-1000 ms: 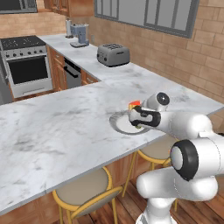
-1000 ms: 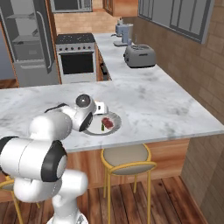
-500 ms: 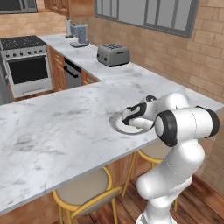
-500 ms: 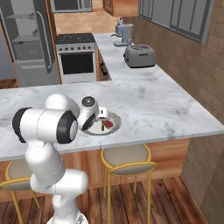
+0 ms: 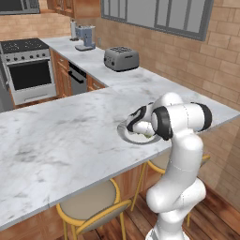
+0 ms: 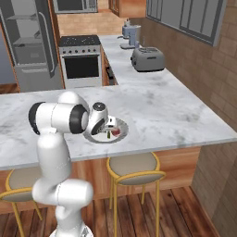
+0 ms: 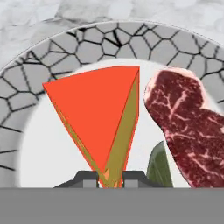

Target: Take the cheese, steak, and lemon wedge from the fridge and place them on the plate on the dining counter to create an appetizer plate.

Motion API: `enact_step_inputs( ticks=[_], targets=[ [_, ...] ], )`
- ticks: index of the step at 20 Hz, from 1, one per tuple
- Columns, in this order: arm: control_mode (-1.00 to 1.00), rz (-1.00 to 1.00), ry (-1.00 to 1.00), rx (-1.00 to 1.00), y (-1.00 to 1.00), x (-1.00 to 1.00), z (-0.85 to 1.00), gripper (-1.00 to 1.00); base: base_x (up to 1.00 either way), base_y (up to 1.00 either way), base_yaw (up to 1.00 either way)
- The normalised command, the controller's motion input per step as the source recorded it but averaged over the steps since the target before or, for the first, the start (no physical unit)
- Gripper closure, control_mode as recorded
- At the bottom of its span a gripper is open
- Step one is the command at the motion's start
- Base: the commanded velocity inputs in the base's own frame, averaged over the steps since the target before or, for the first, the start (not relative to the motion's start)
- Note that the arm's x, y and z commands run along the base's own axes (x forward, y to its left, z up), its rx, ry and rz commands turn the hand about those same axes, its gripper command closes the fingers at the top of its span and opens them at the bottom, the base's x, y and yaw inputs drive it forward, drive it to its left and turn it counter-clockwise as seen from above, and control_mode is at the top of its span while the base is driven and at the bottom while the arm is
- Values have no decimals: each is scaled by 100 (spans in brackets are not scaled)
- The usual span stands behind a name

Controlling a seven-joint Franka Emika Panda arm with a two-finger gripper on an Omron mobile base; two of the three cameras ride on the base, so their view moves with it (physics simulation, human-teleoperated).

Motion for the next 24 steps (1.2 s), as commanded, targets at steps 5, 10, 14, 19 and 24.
enact_step_inputs(
  ticks=[5,10,14,19,24],
  targets=[
    [-100,0,14,0,1,59,-32,-100,0,0,0],
    [-100,-1,0,-6,13,-63,5,-100,0,0,0],
    [-100,-10,-1,-4,0,-100,48,-100,0,0,0],
    [-100,-12,-8,-4,-1,-100,90,-100,0,0,0],
    [-100,-8,-17,-5,-7,-99,100,-100,0,0,0]
  ],
)
